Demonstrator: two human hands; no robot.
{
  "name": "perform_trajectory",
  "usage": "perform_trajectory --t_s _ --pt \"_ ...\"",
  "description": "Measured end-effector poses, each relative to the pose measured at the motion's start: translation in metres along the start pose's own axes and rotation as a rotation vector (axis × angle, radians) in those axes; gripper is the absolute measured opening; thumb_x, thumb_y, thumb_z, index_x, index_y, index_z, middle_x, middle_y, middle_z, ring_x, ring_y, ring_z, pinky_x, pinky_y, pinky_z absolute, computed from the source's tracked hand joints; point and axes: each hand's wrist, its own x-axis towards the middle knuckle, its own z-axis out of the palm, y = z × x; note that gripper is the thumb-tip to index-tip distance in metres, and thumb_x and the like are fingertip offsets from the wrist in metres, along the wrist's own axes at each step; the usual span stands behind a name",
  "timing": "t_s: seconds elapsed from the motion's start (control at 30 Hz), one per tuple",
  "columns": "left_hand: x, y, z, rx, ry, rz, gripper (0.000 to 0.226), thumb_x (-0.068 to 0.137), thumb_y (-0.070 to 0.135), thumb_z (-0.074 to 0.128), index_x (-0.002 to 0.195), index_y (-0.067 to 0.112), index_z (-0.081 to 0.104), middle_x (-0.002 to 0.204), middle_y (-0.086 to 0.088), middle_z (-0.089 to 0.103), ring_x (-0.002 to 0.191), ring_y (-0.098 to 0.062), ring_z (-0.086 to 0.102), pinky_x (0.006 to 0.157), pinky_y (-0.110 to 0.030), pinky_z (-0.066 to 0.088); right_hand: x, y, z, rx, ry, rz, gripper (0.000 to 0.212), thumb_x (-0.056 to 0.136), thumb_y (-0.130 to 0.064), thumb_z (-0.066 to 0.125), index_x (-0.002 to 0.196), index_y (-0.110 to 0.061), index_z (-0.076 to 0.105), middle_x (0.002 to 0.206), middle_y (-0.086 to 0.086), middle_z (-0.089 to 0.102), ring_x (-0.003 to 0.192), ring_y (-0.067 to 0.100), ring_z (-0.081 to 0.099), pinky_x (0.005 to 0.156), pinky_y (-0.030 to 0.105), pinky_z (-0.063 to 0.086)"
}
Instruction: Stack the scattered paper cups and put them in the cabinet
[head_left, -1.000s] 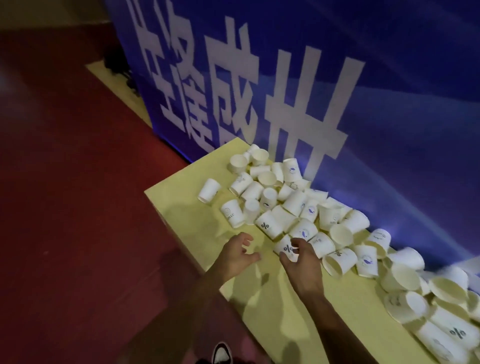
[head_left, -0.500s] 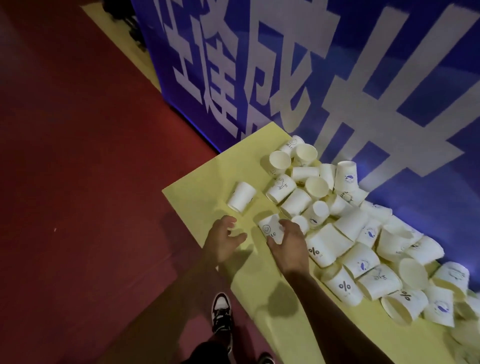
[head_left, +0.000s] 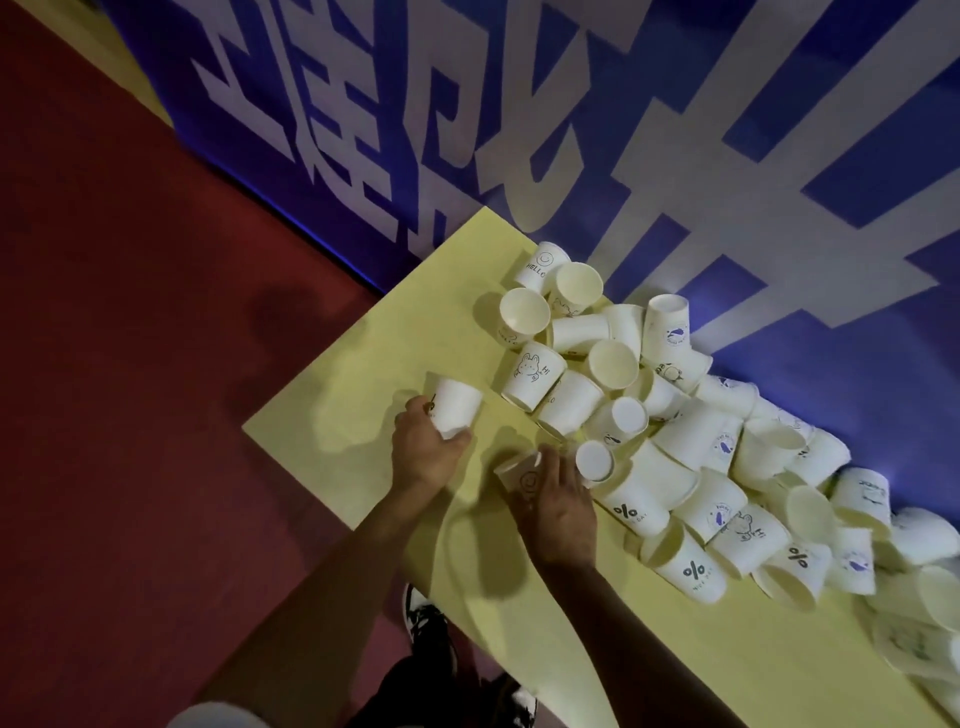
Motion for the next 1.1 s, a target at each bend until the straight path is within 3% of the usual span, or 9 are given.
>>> perform_trajectory --t_s 0.17,0.47,0.63,0.8,0.9,1.1 --pt "-0.004 0.001 0.006 -0.027 0.004 0.0 0.077 0.074 0.033 0.081 0.137 0.008 0.044 0.123 -0.015 0.061 0.1 -0.032 0.065 0.086 -0.045 0.056 -0.007 0.003 -0.017 0.082 -0.029 -0.048 0.066 0.085 -0.032 0.074 0.141 -0.017 0.043 0.132 0.005 0.055 0.114 0.028 0.059 0.092 0.039 0.052" --pt "-0.052 0.039 0.019 -0.196 -0.003 0.081 0.073 0.08 0.028 0.076 0.14 0.014 0.038 0.119 -0.01 0.062 0.092 -0.025 0.066 0.077 -0.034 0.055 -0.045 0.032 -0.067 0.289 0.063 -0.097 0.068 0.085 -0.035 0.078 0.143 -0.016 0.048 0.131 0.002 0.064 0.114 0.02 0.06 0.09 0.027 0.048" --pt "-0.1 0.076 0.049 -0.198 -0.041 0.199 0.07 0.08 0.031 0.075 0.139 0.018 0.04 0.117 -0.006 0.061 0.096 -0.023 0.064 0.076 -0.033 0.051 -0.085 0.081 -0.101 0.36 0.148 -0.045 0.065 0.085 -0.036 0.077 0.141 -0.023 0.048 0.128 -0.004 0.063 0.109 0.019 0.061 0.087 0.032 0.051" --pt "-0.18 0.105 0.107 -0.16 -0.116 0.298 0.064 0.082 0.027 0.073 0.137 0.019 0.041 0.117 -0.006 0.061 0.096 -0.022 0.062 0.074 -0.029 0.047 -0.136 0.159 -0.126 0.414 0.311 0.041 0.069 0.085 -0.036 0.078 0.144 -0.018 0.047 0.137 -0.004 0.06 0.117 0.015 0.059 0.09 0.024 0.045" --pt "-0.234 0.114 0.146 -0.108 -0.177 0.358 0.063 0.084 0.027 0.073 0.137 0.017 0.041 0.116 -0.004 0.061 0.096 -0.019 0.062 0.07 -0.028 0.047 -0.171 0.214 -0.142 0.485 0.346 0.099 0.069 0.088 -0.043 0.073 0.146 -0.02 0.043 0.14 -0.005 0.056 0.122 0.015 0.056 0.096 0.03 0.048" --pt "-0.31 0.124 0.21 -0.043 -0.278 0.407 0.07 0.081 0.025 0.077 0.139 0.016 0.04 0.118 -0.005 0.061 0.098 -0.02 0.064 0.08 -0.039 0.057 -0.226 0.297 -0.172 0.61 0.418 0.182 0.066 0.086 -0.042 0.073 0.143 -0.026 0.043 0.137 -0.009 0.059 0.121 0.013 0.058 0.097 0.043 0.052"
